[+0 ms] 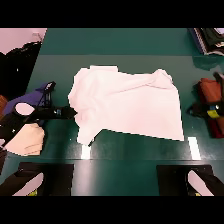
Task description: Fold the shirts.
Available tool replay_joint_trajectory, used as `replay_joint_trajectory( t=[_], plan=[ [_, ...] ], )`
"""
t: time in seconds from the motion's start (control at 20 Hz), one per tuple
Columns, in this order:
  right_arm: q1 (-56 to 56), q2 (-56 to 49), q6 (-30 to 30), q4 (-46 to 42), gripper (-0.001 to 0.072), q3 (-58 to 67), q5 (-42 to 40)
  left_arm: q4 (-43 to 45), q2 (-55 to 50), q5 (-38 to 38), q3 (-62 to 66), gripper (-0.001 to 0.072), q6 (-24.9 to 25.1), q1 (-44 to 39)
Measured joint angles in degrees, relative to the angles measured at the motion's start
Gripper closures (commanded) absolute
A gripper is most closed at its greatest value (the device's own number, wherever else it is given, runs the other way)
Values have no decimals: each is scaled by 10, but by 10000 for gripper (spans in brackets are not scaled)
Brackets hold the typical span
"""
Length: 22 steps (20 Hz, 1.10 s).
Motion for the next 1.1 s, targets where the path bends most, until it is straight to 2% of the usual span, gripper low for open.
replay_joint_trajectory(
  t=[0.05,0.1,0.15,0.2,0.35,0.4,0.6,0.8,0.85,0.9,0.95,1.05,1.1],
  plan=[
    [-38,3,-4,0,193,-25,12,2,0,-6,10,685,2,0],
    [-81,5,-10,0,195,-51,24,3,0,-12,20,685,5,0],
    [-118,3,-14,1,218,-73,32,3,0,-16,27,684,7,0],
    [-157,-2,-22,5,287,-97,38,4,0,-20,33,685,8,0],
    [-238,-24,-47,40,309,-152,42,5,0,-28,42,684,10,0],
    [-255,-34,-54,50,341,-167,36,5,0,-30,43,685,11,0],
    [-277,-74,-68,94,348,-202,1,6,0,-33,47,684,11,0],
    [-239,-111,-72,118,362,-201,-17,6,0,-35,47,685,12,0],
    [-223,-120,-73,121,428,-197,-22,6,0,-35,47,684,12,0],
    [-209,-128,-73,121,439,-193,-26,6,0,-36,47,685,12,0],
    [-195,-133,-73,121,562,-188,-29,6,0,-40,47,685,12,0],
    [-169,-141,-74,113,695,-179,-39,6,0,-49,47,686,12,0],
    [-158,-142,-75,113,694,-173,-40,6,0,-55,48,686,12,0]
  ],
)
